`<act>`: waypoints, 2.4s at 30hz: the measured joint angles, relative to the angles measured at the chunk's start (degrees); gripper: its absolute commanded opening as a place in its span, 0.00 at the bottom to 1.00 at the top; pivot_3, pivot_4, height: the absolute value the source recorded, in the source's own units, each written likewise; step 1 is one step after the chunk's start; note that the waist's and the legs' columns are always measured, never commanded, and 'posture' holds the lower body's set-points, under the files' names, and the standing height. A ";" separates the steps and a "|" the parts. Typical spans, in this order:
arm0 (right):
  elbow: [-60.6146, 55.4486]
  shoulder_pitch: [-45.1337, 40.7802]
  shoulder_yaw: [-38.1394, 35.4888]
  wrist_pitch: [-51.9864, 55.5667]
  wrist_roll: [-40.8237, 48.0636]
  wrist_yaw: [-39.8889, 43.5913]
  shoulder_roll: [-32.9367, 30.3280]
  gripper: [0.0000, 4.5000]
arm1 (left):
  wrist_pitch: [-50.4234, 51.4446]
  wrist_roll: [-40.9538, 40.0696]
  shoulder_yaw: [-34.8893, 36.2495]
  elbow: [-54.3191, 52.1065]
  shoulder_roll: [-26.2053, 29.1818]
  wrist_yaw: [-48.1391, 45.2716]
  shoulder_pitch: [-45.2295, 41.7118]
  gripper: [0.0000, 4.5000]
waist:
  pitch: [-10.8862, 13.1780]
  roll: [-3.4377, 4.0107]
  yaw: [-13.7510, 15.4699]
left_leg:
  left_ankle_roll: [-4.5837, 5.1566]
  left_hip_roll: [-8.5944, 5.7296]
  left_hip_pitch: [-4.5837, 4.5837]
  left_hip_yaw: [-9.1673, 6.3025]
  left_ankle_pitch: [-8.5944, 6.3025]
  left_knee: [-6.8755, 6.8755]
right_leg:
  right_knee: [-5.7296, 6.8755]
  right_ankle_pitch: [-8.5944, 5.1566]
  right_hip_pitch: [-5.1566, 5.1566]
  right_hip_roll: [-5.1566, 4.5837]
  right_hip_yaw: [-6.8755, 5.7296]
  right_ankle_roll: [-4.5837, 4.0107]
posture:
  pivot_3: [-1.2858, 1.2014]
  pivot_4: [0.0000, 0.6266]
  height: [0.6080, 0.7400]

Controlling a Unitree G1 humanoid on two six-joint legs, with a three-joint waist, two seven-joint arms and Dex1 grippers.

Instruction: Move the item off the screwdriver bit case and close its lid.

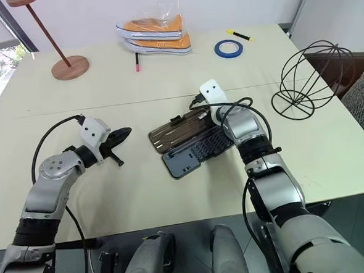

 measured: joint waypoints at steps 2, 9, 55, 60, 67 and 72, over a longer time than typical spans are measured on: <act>-1.81 0.75 0.00 1.24 0.00 -0.05 -0.04 0.00 | -0.03 0.01 0.00 0.03 0.00 0.00 0.00 0.00 | 0.00 0.00 0.00 | 0.00 0.00 0.01 0.00 0.00 -0.01 | 0.02 0.00 0.00 0.00 0.00 0.00 | 0.52 0.24 1.00; -14.30 5.71 -0.44 11.71 -0.01 -1.61 -0.62 0.00 | -0.20 0.07 -0.09 0.97 -0.01 -0.04 -0.26 0.00 | 0.00 0.00 0.33 | 0.00 0.00 0.00 0.00 0.00 -0.01 | -0.01 0.00 0.00 0.00 0.00 0.00 | 0.52 0.24 1.00; -43.03 9.80 -16.44 52.49 -30.40 -8.57 23.55 0.00 | -1.24 1.26 -2.05 3.88 -0.99 -2.37 -2.09 0.00 | -0.01 0.00 0.52 | 0.00 -0.03 -0.01 -0.03 0.00 0.01 | 0.06 -0.01 -0.04 0.04 -0.01 -0.01 | 0.52 0.24 1.00; -41.84 9.76 -17.63 52.49 -45.71 2.43 23.64 0.00 | -1.24 1.31 -2.07 3.87 -1.00 -2.44 -2.11 0.00 | -0.01 0.00 0.14 | 0.00 -0.03 -0.01 -0.02 0.00 -0.01 | 0.07 -0.01 -0.05 0.05 -0.01 -0.01 | 0.52 0.24 1.00; -39.55 9.73 -14.73 52.49 -60.00 20.07 23.64 0.00 | -1.25 1.62 -2.09 3.92 -1.03 -2.48 -2.18 0.00 | -0.01 0.00 -0.09 | 0.00 -0.02 -0.01 -0.02 0.00 -0.03 | 0.07 -0.01 -0.07 0.07 -0.01 -0.01 | 0.52 0.24 1.00; -38.86 9.74 -8.21 52.49 -64.00 32.48 23.57 0.00 | -1.31 1.78 -2.35 3.95 -1.12 -2.51 -2.36 0.00 | -0.01 0.01 -1.13 | -0.02 0.03 -0.01 -0.05 0.00 -0.06 | 0.08 -0.02 -0.10 0.13 -0.01 -0.03 | 0.52 0.24 1.00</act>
